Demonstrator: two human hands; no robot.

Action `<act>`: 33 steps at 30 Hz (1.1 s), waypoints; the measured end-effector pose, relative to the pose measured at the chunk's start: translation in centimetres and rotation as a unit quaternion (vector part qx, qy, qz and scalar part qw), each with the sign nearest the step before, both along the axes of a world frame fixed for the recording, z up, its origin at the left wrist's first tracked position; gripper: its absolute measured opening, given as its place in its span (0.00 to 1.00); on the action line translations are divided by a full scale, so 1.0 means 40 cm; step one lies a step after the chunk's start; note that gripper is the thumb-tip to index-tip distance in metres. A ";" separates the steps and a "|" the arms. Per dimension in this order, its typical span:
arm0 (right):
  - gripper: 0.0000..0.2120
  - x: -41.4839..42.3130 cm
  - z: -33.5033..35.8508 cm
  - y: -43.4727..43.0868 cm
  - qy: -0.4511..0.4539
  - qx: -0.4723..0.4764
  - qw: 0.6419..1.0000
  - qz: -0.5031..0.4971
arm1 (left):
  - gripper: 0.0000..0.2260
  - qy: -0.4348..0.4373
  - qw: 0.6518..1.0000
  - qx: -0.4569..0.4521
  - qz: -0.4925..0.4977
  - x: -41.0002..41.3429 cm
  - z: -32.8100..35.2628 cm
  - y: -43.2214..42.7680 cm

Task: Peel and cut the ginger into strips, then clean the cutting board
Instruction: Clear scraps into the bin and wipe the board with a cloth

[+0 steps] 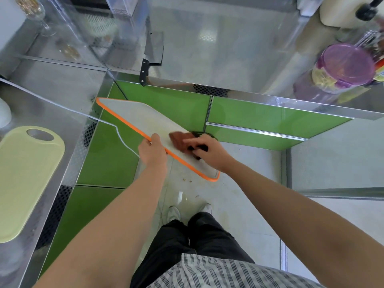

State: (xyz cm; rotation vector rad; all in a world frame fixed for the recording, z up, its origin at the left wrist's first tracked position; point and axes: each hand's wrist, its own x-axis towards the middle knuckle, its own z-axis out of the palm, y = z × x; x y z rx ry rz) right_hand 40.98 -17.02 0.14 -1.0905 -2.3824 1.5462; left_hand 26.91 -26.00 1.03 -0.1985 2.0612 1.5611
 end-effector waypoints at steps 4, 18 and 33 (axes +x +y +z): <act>0.18 0.064 -0.047 0.009 -0.192 -0.005 0.980 -0.059 | 0.09 0.026 0.999 0.003 -0.033 0.016 0.013 -0.009; 0.31 0.284 0.006 0.003 -0.224 -0.480 0.809 -0.253 | 0.16 0.105 0.992 0.065 -0.023 0.117 0.098 -0.010; 0.26 0.303 0.180 0.074 0.215 -0.431 0.835 -0.266 | 0.07 -0.121 0.963 0.233 -0.062 0.130 0.221 0.145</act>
